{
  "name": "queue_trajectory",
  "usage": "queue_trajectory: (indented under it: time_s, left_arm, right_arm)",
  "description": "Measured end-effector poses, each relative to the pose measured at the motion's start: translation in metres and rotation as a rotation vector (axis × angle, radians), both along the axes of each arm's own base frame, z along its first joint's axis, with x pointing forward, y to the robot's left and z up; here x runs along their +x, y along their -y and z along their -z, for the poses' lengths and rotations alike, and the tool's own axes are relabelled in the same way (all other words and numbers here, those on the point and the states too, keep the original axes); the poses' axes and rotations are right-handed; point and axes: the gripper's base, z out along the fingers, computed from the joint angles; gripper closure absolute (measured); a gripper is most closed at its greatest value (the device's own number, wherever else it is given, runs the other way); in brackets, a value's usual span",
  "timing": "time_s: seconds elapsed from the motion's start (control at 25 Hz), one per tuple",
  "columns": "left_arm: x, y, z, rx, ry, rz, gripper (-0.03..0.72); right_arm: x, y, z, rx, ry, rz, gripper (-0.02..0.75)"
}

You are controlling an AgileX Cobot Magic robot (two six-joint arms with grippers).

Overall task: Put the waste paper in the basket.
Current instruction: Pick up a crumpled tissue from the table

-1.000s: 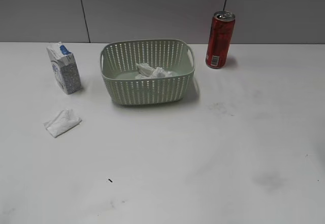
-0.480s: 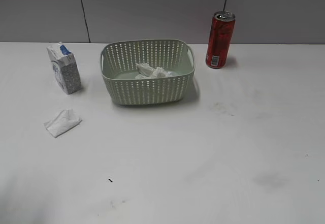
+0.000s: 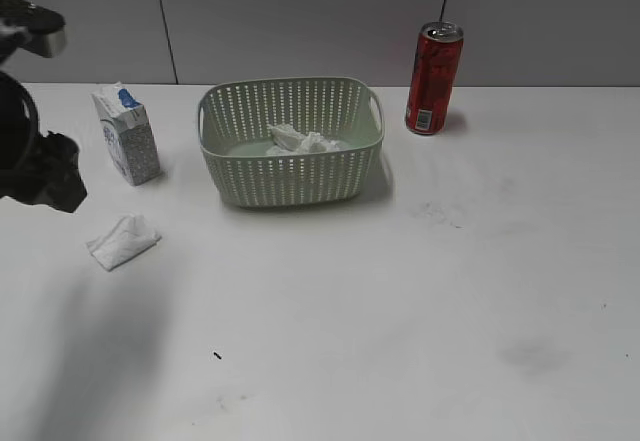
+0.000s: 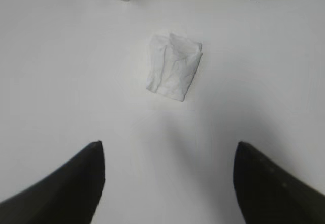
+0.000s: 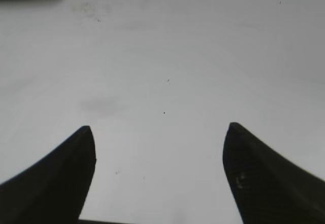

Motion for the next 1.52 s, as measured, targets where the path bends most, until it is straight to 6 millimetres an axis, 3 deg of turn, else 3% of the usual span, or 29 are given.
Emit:
queue_trajectory:
  time_s: [0.2, 0.44, 0.72, 0.96, 1.04, 1.12, 1.28, 1.32, 1.4, 1.52]
  left_arm:
    - [0.037, 0.015, 0.025, 0.04, -0.097, 0.013, 0.109]
    - [0.07, 0.025, 0.07, 0.108, -0.187, 0.029, 0.109]
    - [0.088, 0.031, 0.118, 0.122, -0.214, 0.03, 0.109]
    - [0.093, 0.033, 0.138, 0.126, -0.222, 0.03, 0.129]
    - [0.093, 0.033, 0.139, 0.126, -0.223, 0.029, 0.168]
    - [0.093, 0.033, 0.139, 0.125, -0.224, 0.03, 0.26]
    - [0.09, 0.032, 0.139, 0.138, -0.257, 0.032, 0.582]
    - [0.089, 0.031, 0.136, 0.145, -0.264, 0.035, 0.629]
    - [0.086, 0.03, 0.127, 0.153, -0.262, 0.041, 0.679]
    - [0.081, 0.028, 0.095, 0.13, -0.213, 0.037, 0.692]
  right_arm:
    - [-0.018, 0.002, 0.001, 0.015, 0.148, 0.0, 0.147]
    - [-0.021, 0.002, 0.0, 0.017, 0.171, 0.001, 0.147]
    - [-0.021, 0.002, 0.0, 0.017, 0.172, 0.001, 0.147]
    - [-0.021, 0.002, 0.0, 0.017, 0.172, 0.001, 0.148]
    - [-0.021, 0.002, 0.0, 0.017, 0.172, 0.001, 0.148]
    - [-0.021, 0.002, 0.0, 0.017, 0.172, 0.001, 0.148]
    - [-0.021, 0.002, 0.0, 0.017, 0.172, 0.001, 0.148]
    - [-0.021, 0.002, 0.0, 0.016, 0.172, 0.0, 0.148]
    - [-0.021, 0.002, 0.0, 0.016, 0.172, 0.0, 0.148]
    - [-0.021, 0.002, 0.0, 0.016, 0.172, 0.0, 0.148]
